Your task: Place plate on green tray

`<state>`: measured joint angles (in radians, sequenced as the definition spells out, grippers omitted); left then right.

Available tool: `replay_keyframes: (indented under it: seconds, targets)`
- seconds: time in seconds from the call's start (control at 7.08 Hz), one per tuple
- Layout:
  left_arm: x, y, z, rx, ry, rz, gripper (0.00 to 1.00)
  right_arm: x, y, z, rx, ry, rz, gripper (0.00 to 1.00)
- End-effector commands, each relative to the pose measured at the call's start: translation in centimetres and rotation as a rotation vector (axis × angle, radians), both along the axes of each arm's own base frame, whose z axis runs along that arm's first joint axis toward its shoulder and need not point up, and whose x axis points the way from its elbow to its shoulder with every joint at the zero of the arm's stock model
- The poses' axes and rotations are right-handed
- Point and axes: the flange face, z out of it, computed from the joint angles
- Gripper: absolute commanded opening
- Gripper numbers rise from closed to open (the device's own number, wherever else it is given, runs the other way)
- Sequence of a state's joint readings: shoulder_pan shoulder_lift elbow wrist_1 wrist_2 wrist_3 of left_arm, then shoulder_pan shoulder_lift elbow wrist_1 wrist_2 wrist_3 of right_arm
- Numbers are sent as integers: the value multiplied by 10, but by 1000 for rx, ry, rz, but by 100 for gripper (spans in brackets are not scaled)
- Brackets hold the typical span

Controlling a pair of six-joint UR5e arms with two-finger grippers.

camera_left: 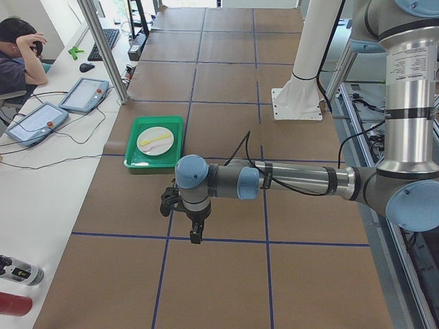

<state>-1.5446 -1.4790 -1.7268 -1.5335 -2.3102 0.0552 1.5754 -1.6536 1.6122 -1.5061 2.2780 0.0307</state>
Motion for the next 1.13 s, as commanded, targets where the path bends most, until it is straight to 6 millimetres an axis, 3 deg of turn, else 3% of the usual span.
replay_keyframes:
  seconds: [0.0,0.99]
  targets:
    - [-2,0,0,1,0,-5,100,0,0,0,0,0,0,100]
    - [-18,-1,-8,21,2,-40,100,0,0,0,0,0,0,100]
